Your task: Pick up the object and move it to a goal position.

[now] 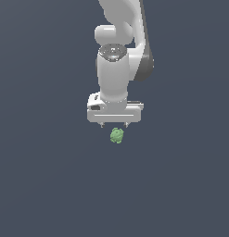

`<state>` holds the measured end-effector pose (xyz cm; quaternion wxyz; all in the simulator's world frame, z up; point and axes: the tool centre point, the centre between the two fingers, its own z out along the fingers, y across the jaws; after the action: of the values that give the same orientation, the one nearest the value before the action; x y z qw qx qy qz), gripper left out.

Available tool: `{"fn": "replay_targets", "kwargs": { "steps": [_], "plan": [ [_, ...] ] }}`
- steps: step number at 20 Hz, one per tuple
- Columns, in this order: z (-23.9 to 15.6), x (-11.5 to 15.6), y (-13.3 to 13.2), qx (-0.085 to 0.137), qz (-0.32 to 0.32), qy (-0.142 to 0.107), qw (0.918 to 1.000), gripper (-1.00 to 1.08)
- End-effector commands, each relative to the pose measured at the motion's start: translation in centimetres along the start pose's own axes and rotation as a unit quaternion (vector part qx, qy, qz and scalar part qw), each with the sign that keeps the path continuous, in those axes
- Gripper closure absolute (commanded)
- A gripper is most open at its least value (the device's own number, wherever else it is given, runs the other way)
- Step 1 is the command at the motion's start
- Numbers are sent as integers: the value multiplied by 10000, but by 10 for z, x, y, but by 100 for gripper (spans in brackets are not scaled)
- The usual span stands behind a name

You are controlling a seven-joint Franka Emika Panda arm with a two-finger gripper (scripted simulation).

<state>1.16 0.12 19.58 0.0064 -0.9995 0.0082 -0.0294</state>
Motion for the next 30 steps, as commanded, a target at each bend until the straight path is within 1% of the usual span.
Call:
{"fn": "replay_targets", "kwargs": {
  "steps": [1,4,8,11,15,20,25,30],
  "plan": [
    [0,0,0,0,0,0,10000,-92],
    [3,-3,5,-1,39,-45,10000,-92],
    [10,-11,24,-3,142,-187,9997,-92],
    [10,-12,28,-2,141,-216,9997,-92],
    [11,-12,26,-2,157,-206,9997,-92],
    [23,-16,21,-6,321,-219,9992,-92],
    [44,-23,11,-19,618,-239,9978,-92],
    [72,-35,-1,-51,1022,-262,9944,-92]
  ]
}}
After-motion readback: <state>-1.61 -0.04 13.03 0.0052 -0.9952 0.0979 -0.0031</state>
